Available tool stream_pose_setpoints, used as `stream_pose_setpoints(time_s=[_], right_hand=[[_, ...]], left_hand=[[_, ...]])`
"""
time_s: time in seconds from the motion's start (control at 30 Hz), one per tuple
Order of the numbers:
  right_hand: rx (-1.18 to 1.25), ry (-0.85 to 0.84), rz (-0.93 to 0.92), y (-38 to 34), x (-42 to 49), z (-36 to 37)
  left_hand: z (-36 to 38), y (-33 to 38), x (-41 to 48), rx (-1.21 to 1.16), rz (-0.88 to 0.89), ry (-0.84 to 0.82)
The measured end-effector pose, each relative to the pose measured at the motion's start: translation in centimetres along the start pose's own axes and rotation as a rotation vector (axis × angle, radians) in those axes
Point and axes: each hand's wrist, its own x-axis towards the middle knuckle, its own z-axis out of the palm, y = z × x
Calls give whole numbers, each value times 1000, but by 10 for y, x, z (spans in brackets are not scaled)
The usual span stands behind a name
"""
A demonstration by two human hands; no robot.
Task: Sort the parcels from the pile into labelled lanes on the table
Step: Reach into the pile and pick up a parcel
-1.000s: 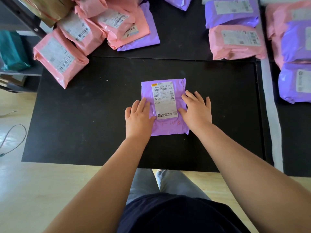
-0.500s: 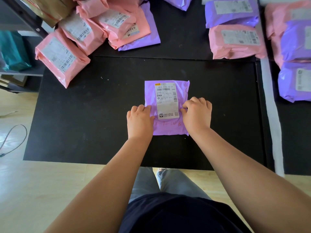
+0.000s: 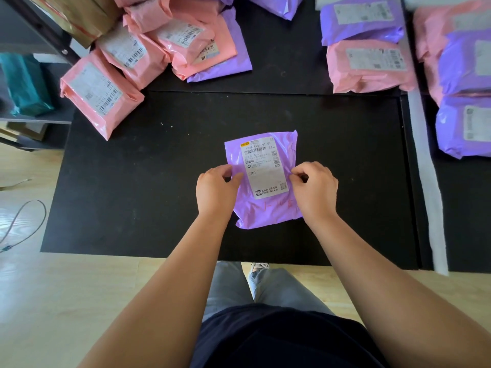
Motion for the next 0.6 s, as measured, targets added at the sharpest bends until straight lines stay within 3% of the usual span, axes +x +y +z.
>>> stream_pose_setpoints(time_s=[0.23, 0.47, 0.6], right_hand=[[245, -34, 87, -13, 1, -21], [481, -55, 205, -29, 0, -41], [576, -59, 244, -33, -1, -51]], left_hand=[[-4, 11, 0, -311, -197, -27], [-7, 12, -11, -149, -48, -26], [-11, 12, -10, -100, -58, 39]])
